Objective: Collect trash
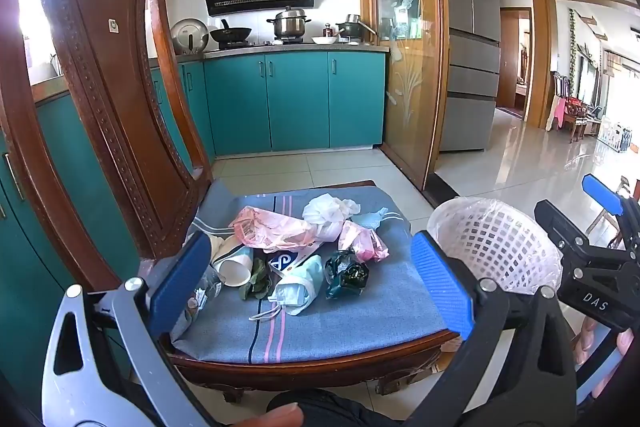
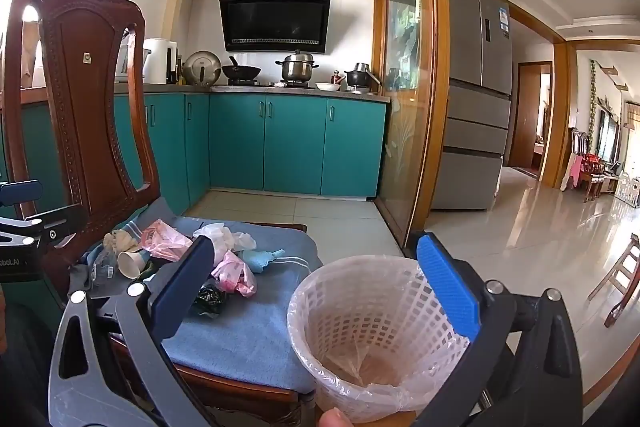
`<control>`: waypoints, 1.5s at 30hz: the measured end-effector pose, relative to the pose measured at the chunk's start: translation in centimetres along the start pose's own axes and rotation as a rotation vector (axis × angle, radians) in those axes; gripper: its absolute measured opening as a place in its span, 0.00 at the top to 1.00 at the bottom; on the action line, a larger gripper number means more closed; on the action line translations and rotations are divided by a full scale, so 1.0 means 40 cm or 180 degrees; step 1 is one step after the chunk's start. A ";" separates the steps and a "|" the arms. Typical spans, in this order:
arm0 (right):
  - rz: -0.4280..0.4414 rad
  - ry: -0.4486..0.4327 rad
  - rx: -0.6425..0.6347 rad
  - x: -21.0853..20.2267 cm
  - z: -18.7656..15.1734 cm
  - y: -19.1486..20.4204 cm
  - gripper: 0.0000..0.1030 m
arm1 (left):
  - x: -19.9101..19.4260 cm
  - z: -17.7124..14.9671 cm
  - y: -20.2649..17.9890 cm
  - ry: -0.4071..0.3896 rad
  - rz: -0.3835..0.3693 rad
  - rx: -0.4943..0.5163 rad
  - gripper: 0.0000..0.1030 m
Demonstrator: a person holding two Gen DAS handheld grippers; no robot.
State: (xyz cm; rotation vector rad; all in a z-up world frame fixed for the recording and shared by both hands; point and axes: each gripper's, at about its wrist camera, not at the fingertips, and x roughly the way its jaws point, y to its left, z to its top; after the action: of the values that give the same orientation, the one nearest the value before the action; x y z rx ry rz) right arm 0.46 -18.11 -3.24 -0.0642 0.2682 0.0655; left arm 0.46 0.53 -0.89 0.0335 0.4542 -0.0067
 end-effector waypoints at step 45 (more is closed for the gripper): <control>-0.0050 0.0003 -0.0011 0.008 -0.005 0.005 0.03 | 0.006 -0.005 -0.006 0.0062 0.0044 0.0011 0.03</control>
State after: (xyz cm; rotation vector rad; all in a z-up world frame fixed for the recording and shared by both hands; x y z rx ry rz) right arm 0.72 -17.89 -3.53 -0.0700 0.2685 0.0503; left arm 0.59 0.27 -1.20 0.0400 0.4735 0.0065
